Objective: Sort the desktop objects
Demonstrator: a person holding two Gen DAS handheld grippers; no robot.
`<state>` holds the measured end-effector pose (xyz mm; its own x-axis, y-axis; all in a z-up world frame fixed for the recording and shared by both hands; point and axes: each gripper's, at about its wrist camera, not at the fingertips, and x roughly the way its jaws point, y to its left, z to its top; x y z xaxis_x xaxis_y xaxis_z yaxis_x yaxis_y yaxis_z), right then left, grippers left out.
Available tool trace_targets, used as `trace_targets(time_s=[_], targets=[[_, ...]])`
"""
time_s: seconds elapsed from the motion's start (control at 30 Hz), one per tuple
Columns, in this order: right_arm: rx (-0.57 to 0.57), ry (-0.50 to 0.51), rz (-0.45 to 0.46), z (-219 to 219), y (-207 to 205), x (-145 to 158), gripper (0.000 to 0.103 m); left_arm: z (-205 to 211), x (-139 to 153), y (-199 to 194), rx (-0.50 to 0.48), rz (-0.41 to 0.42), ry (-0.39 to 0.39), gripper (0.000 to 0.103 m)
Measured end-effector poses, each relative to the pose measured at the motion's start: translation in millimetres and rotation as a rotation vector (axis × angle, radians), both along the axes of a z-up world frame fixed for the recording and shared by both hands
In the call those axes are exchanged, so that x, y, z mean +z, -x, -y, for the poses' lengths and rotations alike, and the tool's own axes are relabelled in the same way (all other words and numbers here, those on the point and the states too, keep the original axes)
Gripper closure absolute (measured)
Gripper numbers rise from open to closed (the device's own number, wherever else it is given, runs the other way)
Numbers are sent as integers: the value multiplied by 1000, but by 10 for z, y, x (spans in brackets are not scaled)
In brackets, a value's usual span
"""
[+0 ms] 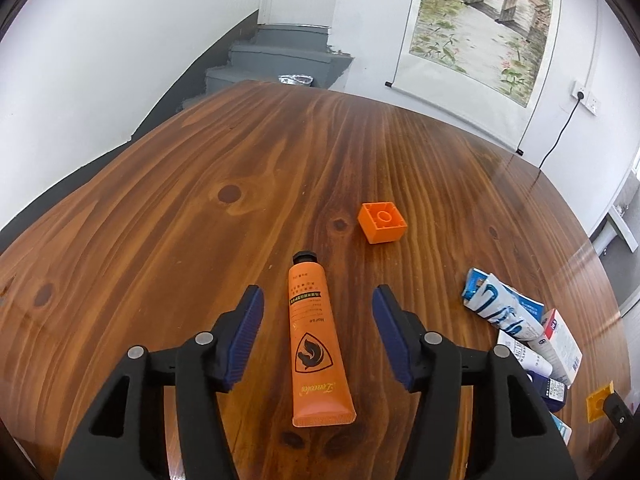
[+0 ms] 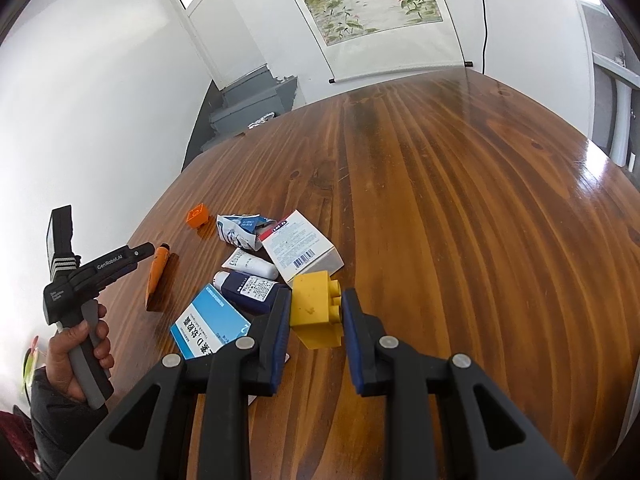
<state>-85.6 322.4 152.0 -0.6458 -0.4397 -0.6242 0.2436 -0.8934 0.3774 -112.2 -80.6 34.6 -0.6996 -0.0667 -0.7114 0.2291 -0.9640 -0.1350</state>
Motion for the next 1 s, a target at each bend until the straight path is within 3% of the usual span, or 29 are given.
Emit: trace_targets(time_s=[0.33,0.5,0.6,0.77,1.0], targets=[[32,6,-9,66,-57,34,75,-31,-230,292,1,90,12,43],[24,6,-6,53,-51,30,75,-120,-284,342,-8,94,86,43],[25,0,-12,56,-62,30,75,-111,-275,313,-27,81,65,75],[22,1,-16,45,-67,33,75,-126,-251,211,-49,66,9,75],[10,11,-47,13,-104,116,75,-301,-14,-53,-81,-8,8,75]])
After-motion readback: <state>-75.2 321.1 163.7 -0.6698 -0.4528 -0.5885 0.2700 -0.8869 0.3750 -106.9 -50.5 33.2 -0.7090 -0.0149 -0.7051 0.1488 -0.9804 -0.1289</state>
